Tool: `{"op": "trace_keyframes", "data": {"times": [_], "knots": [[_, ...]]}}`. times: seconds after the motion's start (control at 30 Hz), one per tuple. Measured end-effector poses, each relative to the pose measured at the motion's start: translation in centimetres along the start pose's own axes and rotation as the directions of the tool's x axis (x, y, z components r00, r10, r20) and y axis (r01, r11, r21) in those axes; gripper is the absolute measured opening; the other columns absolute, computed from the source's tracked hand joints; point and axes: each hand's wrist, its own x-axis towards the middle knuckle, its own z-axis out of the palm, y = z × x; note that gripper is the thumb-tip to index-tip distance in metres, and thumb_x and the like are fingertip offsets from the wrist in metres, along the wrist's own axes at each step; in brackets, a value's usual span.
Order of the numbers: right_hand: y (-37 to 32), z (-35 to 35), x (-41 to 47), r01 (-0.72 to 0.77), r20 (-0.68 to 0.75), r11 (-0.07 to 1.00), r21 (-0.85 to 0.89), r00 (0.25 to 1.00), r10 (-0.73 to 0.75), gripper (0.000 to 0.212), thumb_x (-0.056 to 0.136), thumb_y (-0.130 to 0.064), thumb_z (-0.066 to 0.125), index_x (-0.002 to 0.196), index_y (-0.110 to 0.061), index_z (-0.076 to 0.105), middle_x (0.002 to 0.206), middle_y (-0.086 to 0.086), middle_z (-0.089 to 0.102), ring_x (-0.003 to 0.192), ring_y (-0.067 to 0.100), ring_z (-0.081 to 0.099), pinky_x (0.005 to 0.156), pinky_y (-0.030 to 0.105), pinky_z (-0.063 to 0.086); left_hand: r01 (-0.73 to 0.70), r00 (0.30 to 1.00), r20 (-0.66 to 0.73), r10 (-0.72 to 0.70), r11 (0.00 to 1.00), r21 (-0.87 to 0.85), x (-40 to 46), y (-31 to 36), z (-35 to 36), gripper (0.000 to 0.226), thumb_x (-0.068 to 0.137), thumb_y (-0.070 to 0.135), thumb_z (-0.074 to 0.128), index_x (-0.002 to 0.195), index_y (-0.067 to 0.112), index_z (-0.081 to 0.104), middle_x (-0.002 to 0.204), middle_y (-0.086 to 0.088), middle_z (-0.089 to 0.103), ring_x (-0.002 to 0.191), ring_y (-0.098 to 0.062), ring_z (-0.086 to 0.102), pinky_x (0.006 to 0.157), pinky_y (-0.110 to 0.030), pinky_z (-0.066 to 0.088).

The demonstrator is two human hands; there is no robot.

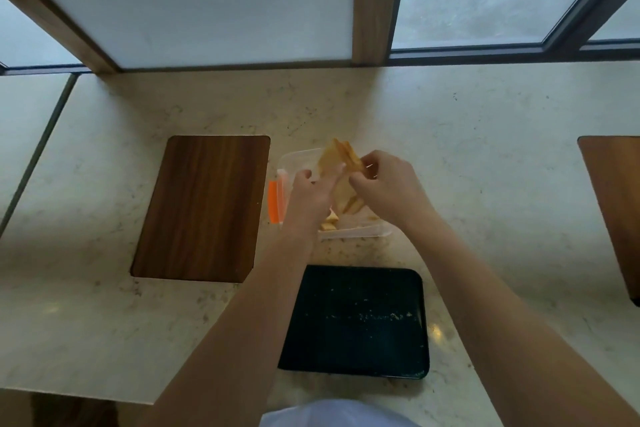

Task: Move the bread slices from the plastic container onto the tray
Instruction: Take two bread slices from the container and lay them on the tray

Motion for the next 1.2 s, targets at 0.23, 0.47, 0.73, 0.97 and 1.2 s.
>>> {"op": "trace_keyframes", "data": {"times": [0.23,0.47,0.73,0.97,1.2], "knots": [[-1.7,-1.8,-6.9,0.182,-0.073,0.94,0.289,0.983,-0.168,0.015,0.095,-0.032,0.064,0.108,-0.024,0.061,0.094,-0.015,0.068,0.086,-0.009,0.065,0.065,0.007,0.05,-0.031,0.964,0.251,0.086,0.976,-0.215,-4.3,0.4,-1.6,0.087,0.071,0.06,0.079,0.139,0.016,0.048,0.13,-0.008,0.063,0.113,-0.028,0.065,0.092,-0.05,0.056],[2.0,1.3,-14.2,0.057,0.171,0.931,0.361,0.977,-0.126,0.022,0.098,-0.04,0.058,0.115,-0.028,0.063,0.101,-0.016,0.072,0.094,-0.001,0.068,0.078,0.018,0.056,0.066,0.912,0.409,0.017,0.98,-0.188,-7.2,-8.0,-4.9,0.062,0.081,0.044,0.079,0.133,0.017,0.057,0.126,-0.009,0.068,0.111,-0.029,0.067,0.089,-0.048,0.057],[8.6,7.6,-19.4,-0.212,0.378,0.97,0.123,0.913,0.152,0.01,0.1,-0.039,0.054,0.108,-0.043,0.057,0.1,-0.021,0.066,0.089,-0.008,0.062,0.062,0.011,0.049,0.301,0.939,0.189,-0.287,0.952,-0.048,-10.2,-19.2,-9.6,0.09,0.067,0.047,0.081,0.143,0.016,0.042,0.129,-0.012,0.058,0.11,-0.032,0.064,0.088,-0.048,0.057],[8.7,10.6,-14.7,-0.175,0.526,0.979,-0.105,0.826,0.204,0.024,0.102,-0.031,0.048,0.123,-0.028,0.057,0.098,-0.01,0.063,0.085,0.011,0.063,0.067,0.028,0.053,0.267,0.963,0.071,-0.26,0.958,-0.101,-11.5,-21.8,-14.1,0.09,0.071,0.045,0.081,0.145,0.019,0.038,0.134,-0.013,0.055,0.112,-0.034,0.062,0.095,-0.055,0.052],[6.4,12.9,-9.2,-0.018,0.553,0.969,-0.245,0.819,0.155,0.035,0.1,-0.03,0.043,0.13,-0.019,0.059,0.111,-0.001,0.062,0.091,0.013,0.055,0.063,0.022,0.04,0.221,0.975,0.022,-0.22,0.97,-0.098,-11.6,-23.3,-15.3,0.075,0.082,0.035,0.078,0.143,0.019,0.038,0.133,-0.01,0.055,0.113,-0.029,0.06,0.098,-0.053,0.05]]}}
